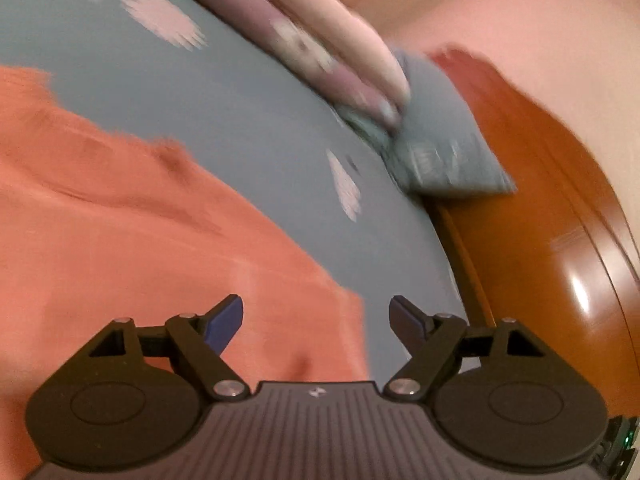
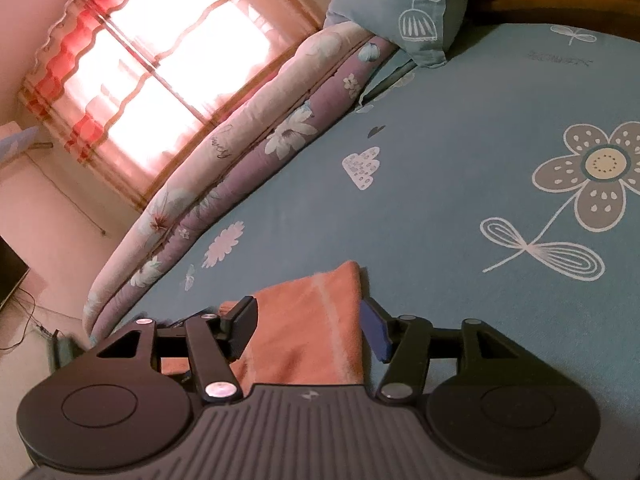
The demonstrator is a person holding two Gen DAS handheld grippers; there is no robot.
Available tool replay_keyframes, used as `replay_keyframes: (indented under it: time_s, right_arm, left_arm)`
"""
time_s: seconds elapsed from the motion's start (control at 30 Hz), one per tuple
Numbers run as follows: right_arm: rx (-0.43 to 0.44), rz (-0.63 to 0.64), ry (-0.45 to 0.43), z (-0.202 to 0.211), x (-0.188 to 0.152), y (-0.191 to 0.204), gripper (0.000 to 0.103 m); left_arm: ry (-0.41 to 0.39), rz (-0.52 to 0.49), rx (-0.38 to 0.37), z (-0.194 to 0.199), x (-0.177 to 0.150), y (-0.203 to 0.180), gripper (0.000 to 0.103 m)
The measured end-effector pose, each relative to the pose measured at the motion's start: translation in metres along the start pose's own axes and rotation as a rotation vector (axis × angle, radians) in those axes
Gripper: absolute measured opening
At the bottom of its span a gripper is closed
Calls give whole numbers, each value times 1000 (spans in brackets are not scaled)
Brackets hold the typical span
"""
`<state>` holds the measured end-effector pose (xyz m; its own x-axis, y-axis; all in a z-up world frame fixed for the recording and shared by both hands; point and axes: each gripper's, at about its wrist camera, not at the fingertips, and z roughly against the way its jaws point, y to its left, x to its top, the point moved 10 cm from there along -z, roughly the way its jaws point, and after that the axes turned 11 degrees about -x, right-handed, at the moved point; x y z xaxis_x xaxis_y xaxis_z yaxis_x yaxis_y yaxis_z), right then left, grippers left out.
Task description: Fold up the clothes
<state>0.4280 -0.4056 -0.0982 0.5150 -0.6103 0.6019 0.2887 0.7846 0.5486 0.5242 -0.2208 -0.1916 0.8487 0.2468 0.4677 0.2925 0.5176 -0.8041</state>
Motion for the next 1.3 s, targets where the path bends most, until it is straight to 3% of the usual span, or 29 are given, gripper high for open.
replay_keyframes:
  time_s: [0.1, 0.2, 0.4, 0.53, 0.73, 0.8, 1.0, 1.07, 1.17, 1.3]
  right_arm:
    - [-2, 0, 2, -1, 0, -1, 62]
    - [8, -9, -1, 1, 1, -2, 63]
    - [5, -3, -4, 4, 1, -1, 67]
    - [-2, 17, -21, 8, 2, 3, 67]
    - [-1, 31, -13, 5, -1, 7, 67]
    - [-2, 39, -8, 4, -2, 9, 67]
    - [-1, 68, 4, 2, -9, 17, 67]
    - [1, 71, 4, 3, -9, 18, 67]
    - [6, 57, -2, 5, -6, 15, 67]
    - [11, 20, -9, 9, -2, 9, 67]
  left_arm:
    - [44, -61, 66, -30, -9, 0, 80]
    - [12, -28, 66, -26, -2, 10, 80]
    - [-85, 35, 209, 48, 41, 56, 80]
    - [-197, 99, 278, 112, 70, 91, 80]
    - [-347, 217, 302, 172, 90, 120, 80]
    - [-339, 209, 289, 172, 87, 113, 80]
    - [-174, 77, 173, 114, 66, 61, 81]
    - [-145, 47, 218, 104, 62, 61, 81]
    - [-154, 60, 350, 115, 63, 79, 81]
    - [-278, 118, 402, 167, 68, 104, 81]
